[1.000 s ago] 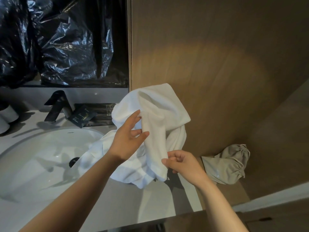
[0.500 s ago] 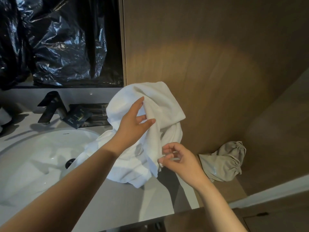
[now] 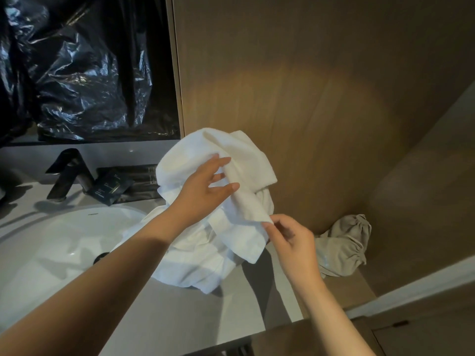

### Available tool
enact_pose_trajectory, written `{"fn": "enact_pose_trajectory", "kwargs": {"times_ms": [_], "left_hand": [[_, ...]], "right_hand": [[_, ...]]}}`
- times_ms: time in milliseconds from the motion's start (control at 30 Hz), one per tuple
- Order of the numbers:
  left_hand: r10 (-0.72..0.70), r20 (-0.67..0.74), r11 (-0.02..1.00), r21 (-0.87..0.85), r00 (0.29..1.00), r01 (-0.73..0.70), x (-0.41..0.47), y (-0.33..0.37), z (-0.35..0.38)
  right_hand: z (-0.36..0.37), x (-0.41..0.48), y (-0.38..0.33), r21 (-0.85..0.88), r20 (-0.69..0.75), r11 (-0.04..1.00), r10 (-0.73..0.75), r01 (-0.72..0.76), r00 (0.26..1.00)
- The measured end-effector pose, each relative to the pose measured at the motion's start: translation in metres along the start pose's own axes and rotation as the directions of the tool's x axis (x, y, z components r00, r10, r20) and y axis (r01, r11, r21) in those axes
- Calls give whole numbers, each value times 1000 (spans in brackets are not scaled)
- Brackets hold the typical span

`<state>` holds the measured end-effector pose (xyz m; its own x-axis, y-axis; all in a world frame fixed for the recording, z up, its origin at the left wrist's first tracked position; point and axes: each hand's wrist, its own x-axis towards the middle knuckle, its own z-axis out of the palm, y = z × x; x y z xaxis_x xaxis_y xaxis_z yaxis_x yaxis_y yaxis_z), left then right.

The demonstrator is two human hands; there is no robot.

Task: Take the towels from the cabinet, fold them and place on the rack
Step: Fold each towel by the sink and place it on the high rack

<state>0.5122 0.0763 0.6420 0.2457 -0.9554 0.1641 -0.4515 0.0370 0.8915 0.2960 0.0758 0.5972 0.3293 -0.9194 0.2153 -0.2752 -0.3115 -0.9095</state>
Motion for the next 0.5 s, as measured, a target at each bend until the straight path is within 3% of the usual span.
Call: {"fn": "enact_pose_trajectory", "kwargs": {"times_ms": [233,500], "left_hand": [[270,-96,961,85,958,-262,-41,-3,-17],[315,-132,944,148,940,-295,-40,7,0]], "right_hand": [[-15,26,-28,33,-63,990,-133,135,989],[-16,36,-57,40,-48,980,-195,197,980]]}}
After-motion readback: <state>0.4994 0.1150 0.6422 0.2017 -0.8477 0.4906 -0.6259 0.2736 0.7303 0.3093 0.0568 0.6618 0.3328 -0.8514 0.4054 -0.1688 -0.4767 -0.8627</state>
